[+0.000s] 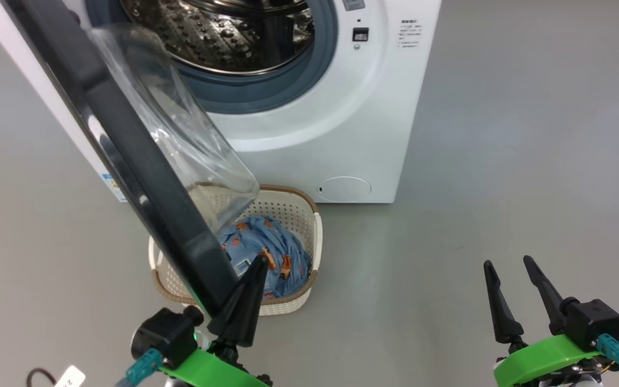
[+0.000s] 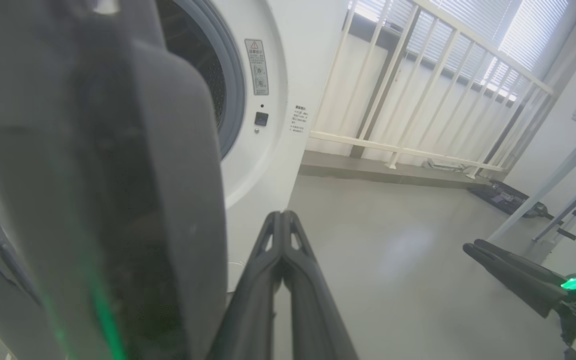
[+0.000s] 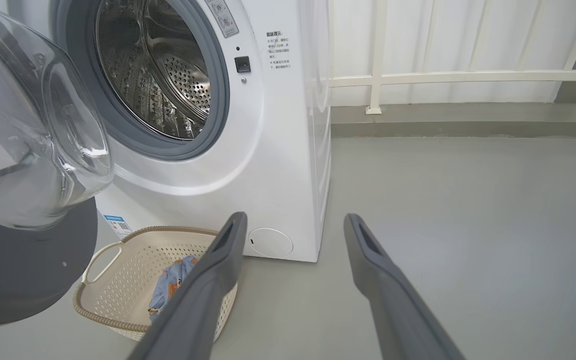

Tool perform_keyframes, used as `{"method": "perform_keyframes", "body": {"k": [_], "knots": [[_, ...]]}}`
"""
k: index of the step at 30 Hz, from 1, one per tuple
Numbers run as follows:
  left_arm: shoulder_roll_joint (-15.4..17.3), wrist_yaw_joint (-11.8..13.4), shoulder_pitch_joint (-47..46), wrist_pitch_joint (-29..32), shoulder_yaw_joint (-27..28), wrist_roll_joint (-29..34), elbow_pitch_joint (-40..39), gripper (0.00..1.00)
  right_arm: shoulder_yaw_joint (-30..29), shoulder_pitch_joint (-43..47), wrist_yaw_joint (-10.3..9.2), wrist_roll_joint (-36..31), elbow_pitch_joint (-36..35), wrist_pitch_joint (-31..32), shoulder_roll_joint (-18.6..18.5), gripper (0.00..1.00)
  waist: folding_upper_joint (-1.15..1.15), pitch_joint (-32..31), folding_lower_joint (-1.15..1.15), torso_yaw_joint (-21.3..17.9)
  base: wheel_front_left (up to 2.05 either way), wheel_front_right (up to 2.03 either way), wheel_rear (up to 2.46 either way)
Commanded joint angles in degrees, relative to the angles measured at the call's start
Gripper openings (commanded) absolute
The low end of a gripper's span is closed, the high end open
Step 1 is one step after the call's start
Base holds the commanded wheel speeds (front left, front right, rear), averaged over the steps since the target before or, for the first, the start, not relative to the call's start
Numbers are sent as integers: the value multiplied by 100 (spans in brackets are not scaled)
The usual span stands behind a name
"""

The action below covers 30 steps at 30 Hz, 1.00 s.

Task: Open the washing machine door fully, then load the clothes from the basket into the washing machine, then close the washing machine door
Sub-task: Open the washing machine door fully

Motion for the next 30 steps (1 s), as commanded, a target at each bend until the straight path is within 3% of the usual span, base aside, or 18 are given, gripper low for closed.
{"method": "perform_keyframes", "body": {"k": [1,21,30], "knots": [[194,193,-49,-37,444,19,-102,0,158,-81,9,38,-128,-28,-12,100,0,11,0,57,0,0,0],[194,572,625,-37,677,83,-725,0,106,-14,9,14,-152,-28,-6,100,0,-9,0,835,0,0,0],[194,807,898,-37,1175,58,-800,0,93,54,9,22,-150,-28,-3,100,0,-112,0,1141,0,0,0]]}}
